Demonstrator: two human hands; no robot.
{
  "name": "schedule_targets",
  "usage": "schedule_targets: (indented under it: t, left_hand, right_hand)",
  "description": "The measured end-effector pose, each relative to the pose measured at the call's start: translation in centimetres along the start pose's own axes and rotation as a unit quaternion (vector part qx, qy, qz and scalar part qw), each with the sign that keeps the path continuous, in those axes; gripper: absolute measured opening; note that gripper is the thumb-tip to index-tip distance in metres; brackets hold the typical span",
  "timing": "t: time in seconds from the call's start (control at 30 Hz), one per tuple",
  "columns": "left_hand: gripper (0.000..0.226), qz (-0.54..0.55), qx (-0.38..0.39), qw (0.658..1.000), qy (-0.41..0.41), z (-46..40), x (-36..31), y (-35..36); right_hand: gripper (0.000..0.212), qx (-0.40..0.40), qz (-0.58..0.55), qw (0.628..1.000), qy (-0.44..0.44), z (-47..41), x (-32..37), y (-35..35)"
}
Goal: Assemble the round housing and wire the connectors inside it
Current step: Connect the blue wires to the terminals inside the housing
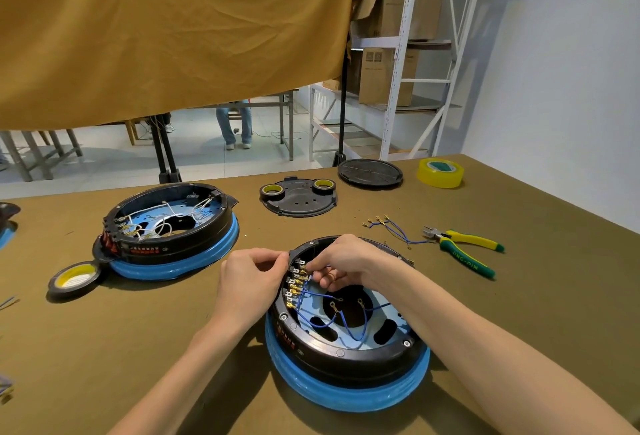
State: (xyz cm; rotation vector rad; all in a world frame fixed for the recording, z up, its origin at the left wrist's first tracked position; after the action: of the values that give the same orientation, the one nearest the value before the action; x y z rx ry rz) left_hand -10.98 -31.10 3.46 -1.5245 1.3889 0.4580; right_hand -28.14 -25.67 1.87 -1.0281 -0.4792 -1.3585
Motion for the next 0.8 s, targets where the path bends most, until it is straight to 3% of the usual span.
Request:
schedule_targets:
  t: [0.8]
  left_hand:
    - [0.013,0.011,0.010,1.000,-0.010,-0.08,0.46,0.10]
  right_hand:
    - [0.008,0.012,-0.016,1.000,-0.013,-0.30,0.11,0.22]
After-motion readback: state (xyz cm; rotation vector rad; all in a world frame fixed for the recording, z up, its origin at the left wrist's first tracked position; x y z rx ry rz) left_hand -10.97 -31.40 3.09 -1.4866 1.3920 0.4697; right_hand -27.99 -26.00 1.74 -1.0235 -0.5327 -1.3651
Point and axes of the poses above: each hand's wrist, its own z-axis away from the middle knuckle, its own y-axis out of the palm, x = y × z, the point moved 9 cm from there along -z, towards the middle knuckle, and after that the axes turned 6 degrees about y, right-handed, at the moved point
